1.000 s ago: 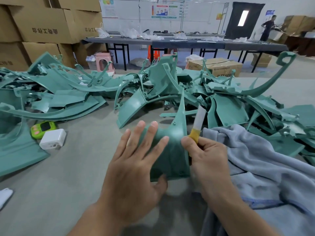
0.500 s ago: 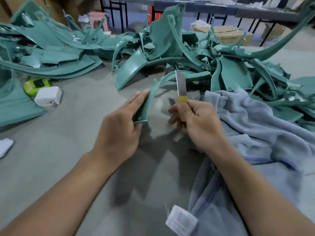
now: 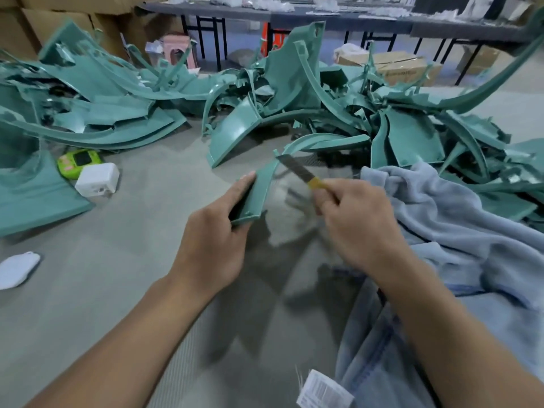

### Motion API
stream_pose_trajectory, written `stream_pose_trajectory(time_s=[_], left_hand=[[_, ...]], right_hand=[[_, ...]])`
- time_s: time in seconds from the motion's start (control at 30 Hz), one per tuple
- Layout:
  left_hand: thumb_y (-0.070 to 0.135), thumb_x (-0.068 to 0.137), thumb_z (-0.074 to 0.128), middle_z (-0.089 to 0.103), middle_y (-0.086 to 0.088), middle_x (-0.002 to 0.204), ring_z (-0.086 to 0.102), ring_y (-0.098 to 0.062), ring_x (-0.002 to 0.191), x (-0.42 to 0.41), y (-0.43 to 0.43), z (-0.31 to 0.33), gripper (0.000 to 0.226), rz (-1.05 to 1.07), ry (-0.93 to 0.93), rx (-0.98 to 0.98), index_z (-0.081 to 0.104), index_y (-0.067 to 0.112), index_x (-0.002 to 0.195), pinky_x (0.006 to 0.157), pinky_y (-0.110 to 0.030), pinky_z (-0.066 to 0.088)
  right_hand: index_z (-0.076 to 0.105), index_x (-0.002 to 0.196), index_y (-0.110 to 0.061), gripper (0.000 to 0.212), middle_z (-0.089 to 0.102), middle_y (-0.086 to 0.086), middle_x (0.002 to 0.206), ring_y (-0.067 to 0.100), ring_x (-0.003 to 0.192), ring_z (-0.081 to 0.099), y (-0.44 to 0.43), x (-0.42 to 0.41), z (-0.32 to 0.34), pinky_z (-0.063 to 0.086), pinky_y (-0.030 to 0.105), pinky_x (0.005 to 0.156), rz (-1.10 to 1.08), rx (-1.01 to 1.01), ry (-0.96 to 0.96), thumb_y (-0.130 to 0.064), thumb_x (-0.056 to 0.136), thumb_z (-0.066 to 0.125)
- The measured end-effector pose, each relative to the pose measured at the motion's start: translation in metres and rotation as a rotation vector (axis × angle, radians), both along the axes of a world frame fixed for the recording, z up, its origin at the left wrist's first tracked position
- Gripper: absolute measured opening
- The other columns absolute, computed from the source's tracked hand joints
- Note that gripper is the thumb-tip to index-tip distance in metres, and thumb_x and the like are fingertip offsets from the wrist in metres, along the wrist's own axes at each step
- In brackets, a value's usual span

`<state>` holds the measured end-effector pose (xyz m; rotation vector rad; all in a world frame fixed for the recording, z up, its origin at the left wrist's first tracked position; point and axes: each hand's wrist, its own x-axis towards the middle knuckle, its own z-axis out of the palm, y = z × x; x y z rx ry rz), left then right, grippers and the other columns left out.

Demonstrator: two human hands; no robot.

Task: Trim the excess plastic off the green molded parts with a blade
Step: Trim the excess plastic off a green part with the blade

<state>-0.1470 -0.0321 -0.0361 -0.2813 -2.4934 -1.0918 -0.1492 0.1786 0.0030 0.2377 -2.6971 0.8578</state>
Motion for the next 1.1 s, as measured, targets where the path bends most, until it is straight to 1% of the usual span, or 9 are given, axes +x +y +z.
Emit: stream_pose_trajectory(time_s=[0.07, 0.2, 0.37, 0.47, 0.53, 0.7, 0.87, 1.0, 1.1], left_hand=[[0.010, 0.096, 0.062, 0.053, 0.023, 0.139, 0.037, 0.016, 0.124, 0.000, 0.000, 0.000, 0.059, 0.005, -0.003, 0.000, 0.049, 0.032, 0.149, 0.099, 0.007, 0.023], [0.006, 0.097, 0.060, 0.050, 0.022, 0.142, 0.035, 0.016, 0.125, 0.002, 0.001, -0.002, 0.061, 0.002, -0.019, -0.014, 0.047, 0.032, 0.150, 0.105, 0.003, 0.025], [0.004, 0.096, 0.062, 0.049, 0.017, 0.149, 0.031, 0.014, 0.134, 0.005, -0.001, 0.000, 0.062, -0.051, -0.017, -0.022, 0.046, 0.027, 0.152, 0.109, 0.000, 0.020], [0.002, 0.095, 0.062, 0.048, 0.016, 0.149, 0.027, 0.015, 0.135, 0.006, -0.001, 0.000, 0.063, -0.059, -0.019, -0.041, 0.047, 0.025, 0.151, 0.109, 0.001, 0.018], [0.001, 0.094, 0.063, 0.051, 0.012, 0.149, 0.031, 0.009, 0.136, 0.006, -0.001, 0.000, 0.063, -0.051, -0.027, -0.060, 0.048, 0.023, 0.151, 0.110, -0.002, 0.022], [-0.002, 0.094, 0.060, 0.047, 0.015, 0.151, 0.030, 0.012, 0.136, 0.007, -0.002, 0.001, 0.066, -0.081, -0.017, -0.054, 0.046, 0.027, 0.151, 0.112, -0.002, 0.019], [-0.005, 0.091, 0.062, 0.047, 0.016, 0.150, 0.029, 0.014, 0.136, 0.007, -0.001, 0.001, 0.069, -0.082, -0.019, -0.040, 0.048, 0.027, 0.150, 0.111, -0.001, 0.020], [-0.005, 0.093, 0.061, 0.050, 0.021, 0.147, 0.030, 0.022, 0.134, 0.007, -0.003, 0.002, 0.066, -0.079, -0.011, -0.003, 0.051, 0.031, 0.148, 0.111, -0.002, 0.021], [-0.009, 0.089, 0.062, 0.050, 0.036, 0.137, 0.035, 0.029, 0.125, 0.008, -0.007, 0.002, 0.073, -0.049, 0.002, 0.043, 0.055, 0.041, 0.142, 0.107, 0.001, 0.024]], right_hand=[[0.062, 0.071, -0.014, 0.040, 0.059, -0.005, 0.058, 0.012, 0.051, 0.049, 0.009, -0.002, 0.002, 0.035, 0.027, 0.047, -0.048, -0.087, 0.029, -0.035, 0.104, 0.052], [0.061, 0.074, -0.020, 0.037, 0.054, -0.012, 0.057, 0.005, 0.045, 0.043, -0.001, 0.016, -0.002, 0.031, 0.017, 0.041, 0.332, -0.097, -0.103, -0.046, 0.098, 0.051], [0.063, 0.069, -0.010, 0.041, 0.050, -0.001, 0.048, 0.011, 0.045, 0.043, 0.010, -0.010, -0.005, 0.031, 0.025, 0.045, -0.096, -0.127, 0.038, -0.033, 0.102, 0.055], [0.067, 0.070, -0.015, 0.035, 0.046, -0.009, 0.046, 0.007, 0.042, 0.039, 0.010, -0.001, -0.004, 0.025, 0.017, 0.041, 0.111, -0.255, 0.019, -0.030, 0.101, 0.059], [0.068, 0.072, -0.021, 0.032, 0.046, -0.012, 0.046, 0.005, 0.040, 0.039, 0.005, 0.005, -0.005, 0.025, 0.014, 0.040, 0.271, -0.175, -0.096, -0.035, 0.100, 0.060], [0.070, 0.069, -0.010, 0.040, 0.054, 0.000, 0.048, 0.010, 0.049, 0.047, 0.016, -0.021, -0.005, 0.031, 0.022, 0.044, -0.134, -0.216, 0.017, -0.029, 0.102, 0.057], [0.070, 0.069, -0.022, 0.034, 0.045, -0.013, 0.043, 0.006, 0.039, 0.039, 0.011, -0.003, -0.006, 0.025, 0.012, 0.040, 0.232, -0.192, -0.086, -0.037, 0.099, 0.061], [0.067, 0.069, -0.008, 0.041, 0.048, -0.004, 0.048, 0.012, 0.045, 0.042, 0.022, -0.025, -0.004, 0.031, 0.023, 0.045, -0.166, -0.165, 0.009, -0.030, 0.102, 0.057], [0.065, 0.068, -0.006, 0.037, 0.040, -0.007, 0.047, 0.009, 0.044, 0.033, 0.024, -0.017, 0.000, 0.025, 0.023, 0.044, 0.014, -0.347, 0.046, -0.026, 0.098, 0.058]])
